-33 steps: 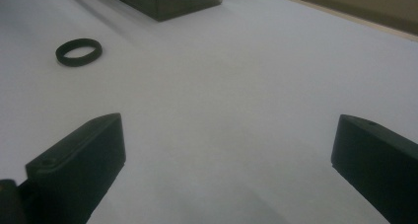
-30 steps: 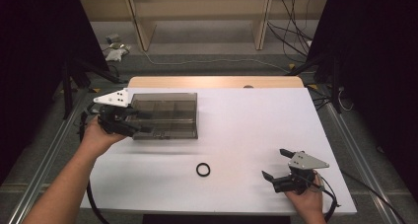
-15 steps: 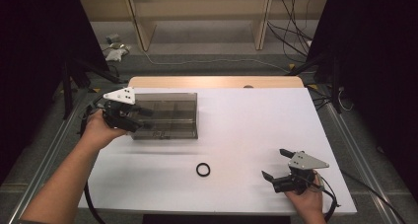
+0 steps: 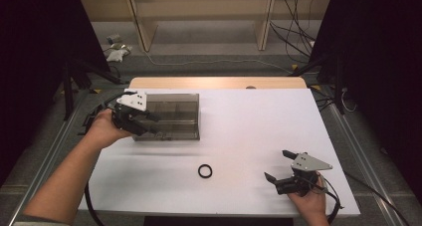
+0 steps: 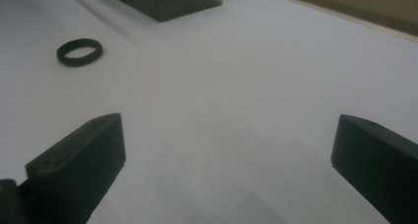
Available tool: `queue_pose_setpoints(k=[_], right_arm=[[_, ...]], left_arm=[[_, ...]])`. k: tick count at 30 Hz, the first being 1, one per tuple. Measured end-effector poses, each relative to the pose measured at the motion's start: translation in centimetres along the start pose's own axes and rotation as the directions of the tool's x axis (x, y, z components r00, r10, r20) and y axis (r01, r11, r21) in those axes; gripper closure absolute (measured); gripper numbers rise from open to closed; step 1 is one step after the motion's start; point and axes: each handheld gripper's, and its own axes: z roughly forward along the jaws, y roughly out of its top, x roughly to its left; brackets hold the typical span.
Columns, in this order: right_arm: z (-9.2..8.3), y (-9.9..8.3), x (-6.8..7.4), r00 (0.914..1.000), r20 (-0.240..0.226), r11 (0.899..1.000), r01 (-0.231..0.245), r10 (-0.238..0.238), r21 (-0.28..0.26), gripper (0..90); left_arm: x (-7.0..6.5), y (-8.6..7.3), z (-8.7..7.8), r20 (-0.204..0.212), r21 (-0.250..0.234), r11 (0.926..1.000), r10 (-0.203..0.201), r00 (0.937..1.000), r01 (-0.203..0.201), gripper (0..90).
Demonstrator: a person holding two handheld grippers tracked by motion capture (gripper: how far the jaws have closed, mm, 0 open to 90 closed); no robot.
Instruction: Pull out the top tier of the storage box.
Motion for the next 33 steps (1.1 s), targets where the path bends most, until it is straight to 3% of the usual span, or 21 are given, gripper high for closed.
queue_pose_setpoints(k=[11,17,26,31,33], right_arm=[[0.0,0.0,0.0,1.0000,0.002,1.000,0.002,-0.002,0.000,1.2],[0.0,0.0,0.0,1.0000,0.001,1.000,0.003,-0.003,0.001,1.4],[0.0,0.0,0.0,1.0000,0.001,1.000,0.002,-0.002,0.001,1.4],[0.0,0.0,0.0,1.0000,0.000,1.000,0.001,-0.001,0.001,1.4],[0.0,0.0,0.0,1.0000,0.000,1.000,0.001,-0.001,0.001,1.4]], left_arm=[[0.1,-0.1,0.7,-0.017,0.075,0.9970,0.018,0.9997,-0.017,54.9],[0.1,-0.1,0.9,-0.010,0.090,0.9956,0.024,0.9997,-0.023,54.9],[0.0,-0.2,2.0,-0.006,0.162,0.9845,0.068,0.9977,-0.066,57.3],[0.0,-0.2,2.8,0.000,0.213,0.9725,0.096,0.9954,-0.094,57.6],[0.0,-0.2,2.9,0.003,0.220,0.9708,0.096,0.9954,-0.094,57.8]])
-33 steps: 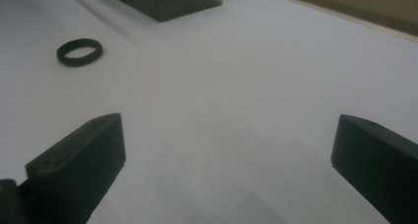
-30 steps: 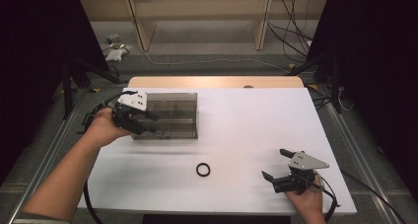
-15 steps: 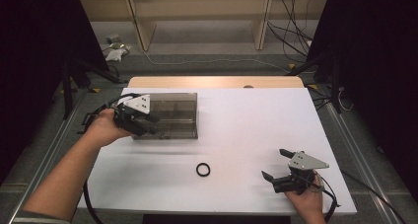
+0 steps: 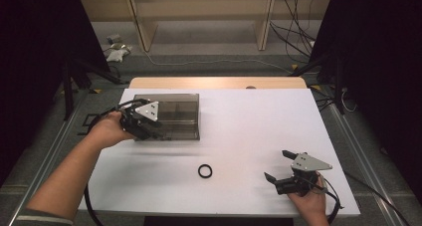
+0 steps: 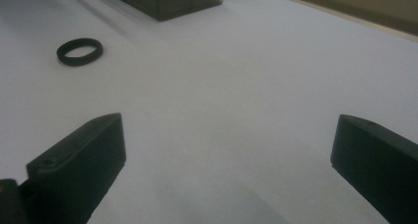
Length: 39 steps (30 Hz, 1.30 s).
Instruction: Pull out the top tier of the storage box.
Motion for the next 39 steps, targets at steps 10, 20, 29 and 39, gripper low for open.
queue_pose_setpoints(k=[10,20,29,39], right_arm=[[0.0,0.0,0.0,1.0000,0.000,1.000,0.001,-0.001,-0.001,1.4],[0.0,0.0,0.0,1.0000,0.001,1.000,0.004,-0.004,0.000,1.4],[0.0,0.0,0.1,1.0000,0.002,1.000,0.006,-0.006,0.001,1.4],[0.0,0.0,0.1,1.0000,0.001,1.000,0.006,-0.006,0.001,1.4]], left_arm=[[0.2,-0.3,1.1,0.003,0.078,0.9967,0.024,0.9997,-0.024,58.3],[0.2,-0.2,1.9,0.006,0.125,0.9915,0.036,0.9993,-0.037,60.4],[0.1,0.0,2.6,0.001,0.169,0.9834,0.068,0.9977,-0.067,66.0],[-0.2,0.4,2.7,-0.002,0.207,0.9733,0.102,0.9948,-0.099,73.4]])
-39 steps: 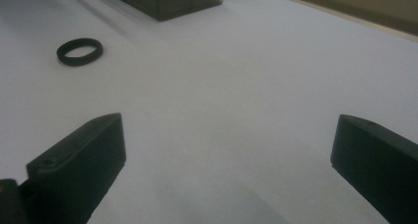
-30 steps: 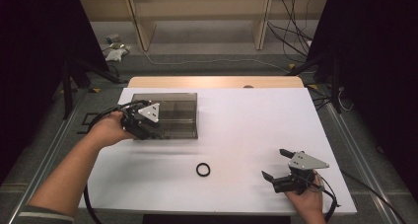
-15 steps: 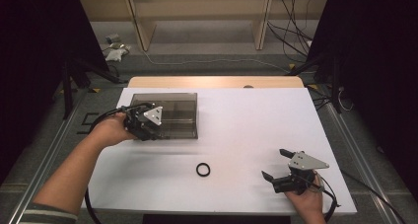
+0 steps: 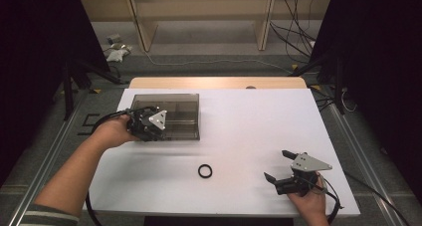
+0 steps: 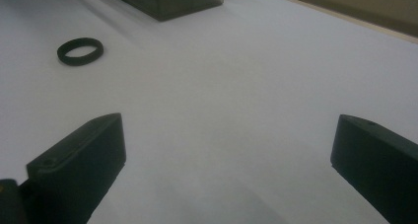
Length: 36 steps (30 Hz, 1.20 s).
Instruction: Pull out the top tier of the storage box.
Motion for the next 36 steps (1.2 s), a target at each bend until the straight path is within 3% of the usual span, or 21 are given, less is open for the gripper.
queue_pose_setpoints(k=[20,26,36], right_arm=[[0.0,0.0,0.0,1.0000,-0.001,1.000,0.005,-0.005,-0.001,1.4],[0.1,0.0,0.1,1.0000,-0.001,1.000,0.006,-0.006,0.002,1.4],[0.1,0.0,0.1,1.0000,-0.001,1.000,0.005,-0.005,0.008,1.4]], left_arm=[[-2.4,0.8,-1.1,0.027,0.000,1.0000,0.010,0.9996,-0.010,73.3],[-3.3,0.9,-1.0,0.035,0.026,0.9991,0.032,0.9989,-0.033,73.5],[-3.7,0.8,-1.1,0.039,0.026,0.9994,0.021,0.9990,-0.022,73.7]])
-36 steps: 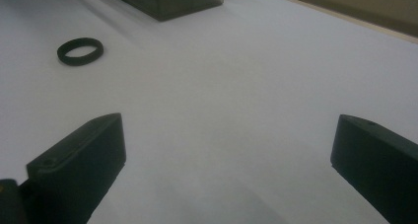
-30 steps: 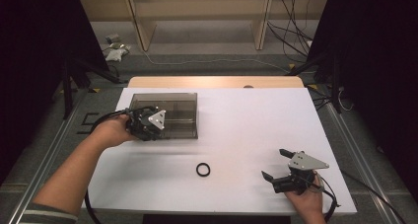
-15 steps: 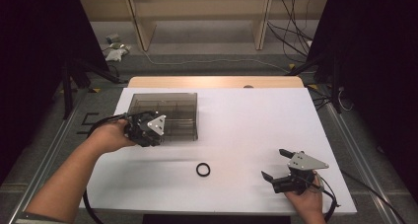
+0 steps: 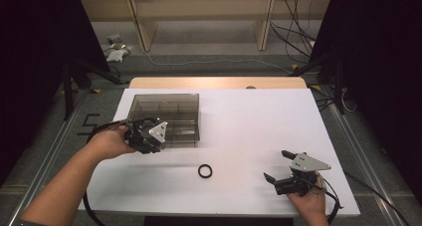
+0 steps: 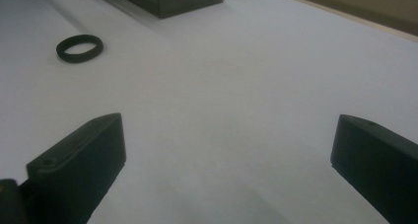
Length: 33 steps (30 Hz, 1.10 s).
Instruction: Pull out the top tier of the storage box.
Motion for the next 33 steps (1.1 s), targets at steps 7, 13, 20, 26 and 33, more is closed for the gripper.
queue_pose_setpoints(k=[7,13,20,26,33], right_arm=[[-0.01,0.00,0.00,1.0000,0.001,1.000,0.000,0.000,0.000,1.4],[-0.01,0.00,0.02,1.0000,0.001,1.000,0.001,-0.001,-0.001,1.4],[0.00,0.00,0.03,1.0000,0.002,1.000,0.004,-0.004,0.000,1.4],[0.02,0.01,0.05,1.0000,0.003,1.000,0.006,-0.006,0.002,1.4],[0.05,0.01,0.08,0.9999,0.005,1.000,0.009,-0.009,0.004,1.4]], left_arm=[[-0.11,-0.02,0.03,0.008,0.009,0.9999,0.005,1.0000,-0.005,74.2],[-0.26,-0.10,0.05,0.003,0.010,0.9999,0.006,1.0000,-0.006,74.6],[-0.41,-0.25,0.02,0.002,0.012,0.9999,0.006,1.0000,-0.006,74.8],[-0.45,-0.41,0.00,0.006,0.007,0.9999,0.007,1.0000,-0.007,74.7],[-0.77,-0.20,-0.49,0.012,-0.051,0.9969,-0.059,0.9982,0.060,60.2]])
